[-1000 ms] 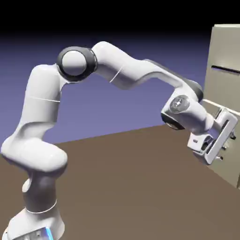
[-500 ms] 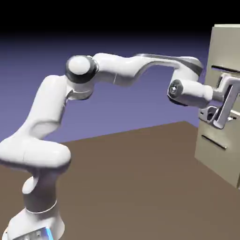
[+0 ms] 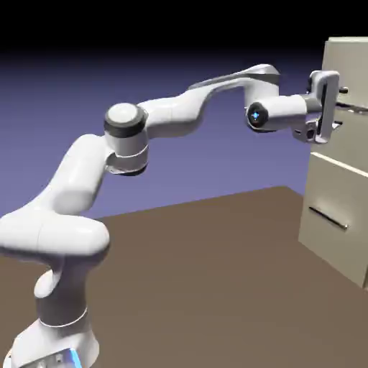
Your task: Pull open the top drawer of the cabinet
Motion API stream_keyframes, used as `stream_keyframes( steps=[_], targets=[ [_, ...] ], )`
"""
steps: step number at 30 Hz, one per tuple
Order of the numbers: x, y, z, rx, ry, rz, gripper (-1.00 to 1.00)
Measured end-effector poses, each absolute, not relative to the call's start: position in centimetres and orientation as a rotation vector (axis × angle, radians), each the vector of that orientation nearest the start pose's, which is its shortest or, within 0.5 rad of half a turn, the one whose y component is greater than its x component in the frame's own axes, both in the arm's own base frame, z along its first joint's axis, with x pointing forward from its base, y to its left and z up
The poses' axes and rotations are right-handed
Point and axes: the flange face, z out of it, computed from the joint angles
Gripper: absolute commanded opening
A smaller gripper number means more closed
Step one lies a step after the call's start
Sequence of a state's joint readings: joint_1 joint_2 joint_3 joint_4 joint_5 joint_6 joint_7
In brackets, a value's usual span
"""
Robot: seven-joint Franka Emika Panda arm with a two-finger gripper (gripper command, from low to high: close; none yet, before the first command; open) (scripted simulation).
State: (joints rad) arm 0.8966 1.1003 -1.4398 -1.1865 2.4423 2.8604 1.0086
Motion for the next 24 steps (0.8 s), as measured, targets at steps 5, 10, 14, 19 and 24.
stream_keyframes(
  steps=[5, 10, 14, 19, 24],
  targets=[
    [73.0, 5.4, 54.8, -0.614, 1.482, -0.613, -1.00],
    [69.8, 5.4, 54.8, -0.614, 1.482, -0.613, -1.00],
    [66.9, 5.4, 54.8, -0.614, 1.482, -0.613, -1.00],
    [62.7, 5.4, 54.8, -0.614, 1.482, -0.613, -1.00],
    [58.0, 5.4, 54.8, -0.614, 1.482, -0.613, -1.00]
  ],
)
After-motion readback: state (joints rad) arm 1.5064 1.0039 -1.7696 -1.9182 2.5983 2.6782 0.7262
